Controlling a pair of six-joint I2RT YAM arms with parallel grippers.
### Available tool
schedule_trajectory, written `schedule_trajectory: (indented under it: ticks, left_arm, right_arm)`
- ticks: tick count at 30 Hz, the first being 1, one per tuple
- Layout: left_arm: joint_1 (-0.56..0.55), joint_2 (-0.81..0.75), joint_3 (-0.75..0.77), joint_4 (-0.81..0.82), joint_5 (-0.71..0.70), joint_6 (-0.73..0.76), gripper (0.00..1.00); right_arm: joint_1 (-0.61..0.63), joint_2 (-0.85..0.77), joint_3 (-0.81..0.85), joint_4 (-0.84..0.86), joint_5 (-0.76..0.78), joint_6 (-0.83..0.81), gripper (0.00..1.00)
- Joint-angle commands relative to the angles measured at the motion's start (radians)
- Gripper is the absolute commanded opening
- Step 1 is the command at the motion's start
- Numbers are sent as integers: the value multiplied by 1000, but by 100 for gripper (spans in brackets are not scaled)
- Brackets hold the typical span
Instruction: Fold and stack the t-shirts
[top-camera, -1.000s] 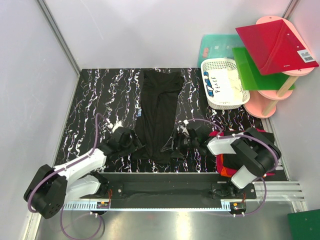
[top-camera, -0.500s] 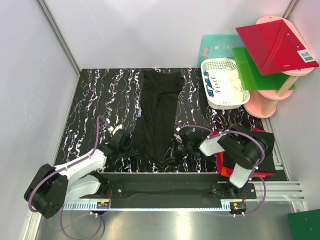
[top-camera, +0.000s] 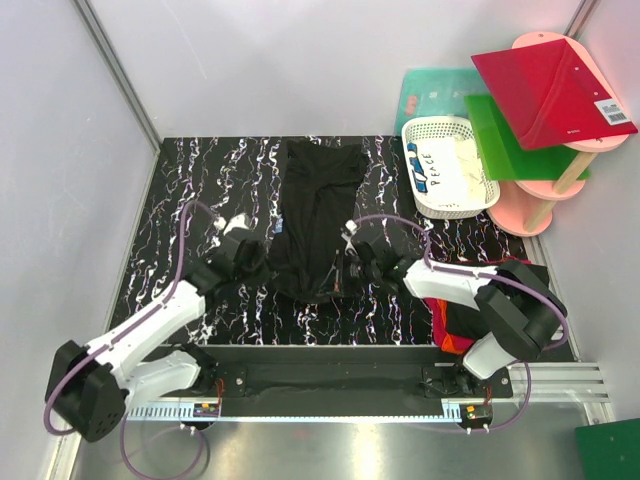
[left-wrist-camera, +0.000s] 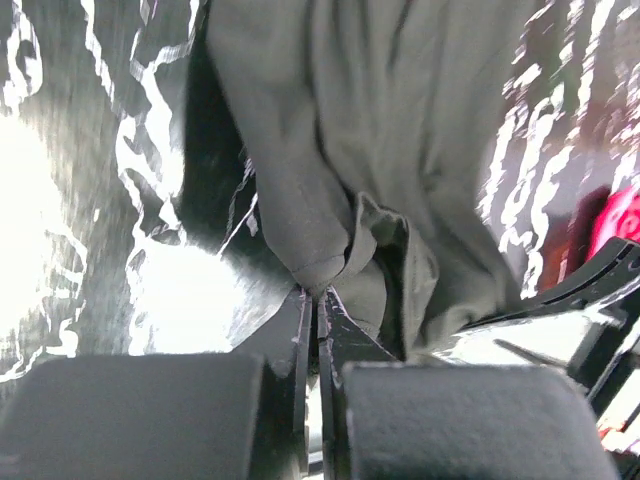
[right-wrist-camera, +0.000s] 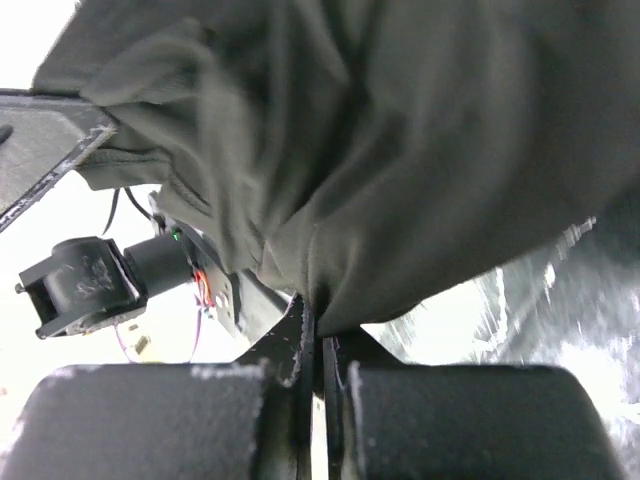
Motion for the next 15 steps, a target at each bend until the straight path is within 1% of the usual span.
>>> schedule_trajectory:
  ticks: [1, 2, 4, 6, 10, 15]
  left_arm:
    - [-1, 99, 117, 6, -61, 65, 0]
    - [-1, 149, 154, 14, -61, 76, 0]
    - [-1, 199, 210, 20, -71, 88, 0]
    - [4, 260, 247, 23, -87, 100, 0]
    - [17, 360, 359, 36, -102, 129, 0]
    - [51, 522, 500, 40, -100, 174, 0]
  right_arm:
    - [-6, 3, 123, -54, 100, -153, 1]
    - [-11, 18, 160, -60, 121, -168, 1]
    - [-40, 34, 217, -88, 154, -211, 1]
    - [-65, 43, 246, -125, 174, -237, 1]
    - [-127, 43, 307, -152, 275, -318, 2]
    - [-187, 112, 386, -163, 299, -369, 3]
